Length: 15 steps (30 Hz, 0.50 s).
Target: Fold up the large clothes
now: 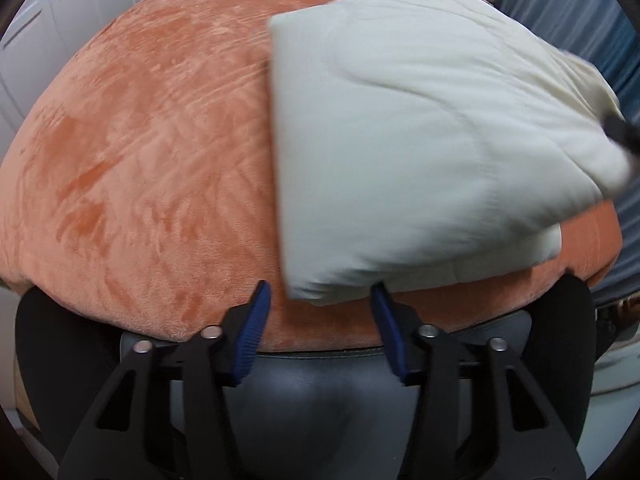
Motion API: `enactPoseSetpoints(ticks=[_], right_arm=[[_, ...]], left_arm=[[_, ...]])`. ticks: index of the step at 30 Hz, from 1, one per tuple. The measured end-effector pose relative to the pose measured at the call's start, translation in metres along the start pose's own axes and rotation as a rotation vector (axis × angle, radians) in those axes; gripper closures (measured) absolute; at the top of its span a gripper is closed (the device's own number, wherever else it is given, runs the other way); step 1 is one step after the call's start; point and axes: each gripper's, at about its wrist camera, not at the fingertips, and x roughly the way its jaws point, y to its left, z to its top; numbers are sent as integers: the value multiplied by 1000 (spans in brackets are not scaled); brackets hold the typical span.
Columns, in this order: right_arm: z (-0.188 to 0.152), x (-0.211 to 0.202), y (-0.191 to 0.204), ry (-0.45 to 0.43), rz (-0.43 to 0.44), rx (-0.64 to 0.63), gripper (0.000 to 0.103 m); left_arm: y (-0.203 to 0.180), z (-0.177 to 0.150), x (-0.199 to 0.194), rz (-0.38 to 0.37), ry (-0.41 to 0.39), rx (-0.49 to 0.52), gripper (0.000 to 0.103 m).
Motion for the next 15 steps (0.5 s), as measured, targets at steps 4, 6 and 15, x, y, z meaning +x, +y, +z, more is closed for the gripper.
enactPoseSetpoints(ticks=[4, 6, 15], right_arm=[[-20, 10, -32, 64, -49, 53, 93], [-30, 21, -41, 94, -78, 62, 93], [-60, 66, -55, 174, -169, 49, 93]], left_arm=[[7, 4, 4, -38, 16, -28, 72], [1, 3, 9, -35, 29, -15, 80], [-6, 2, 22, -8, 71, -22, 84]])
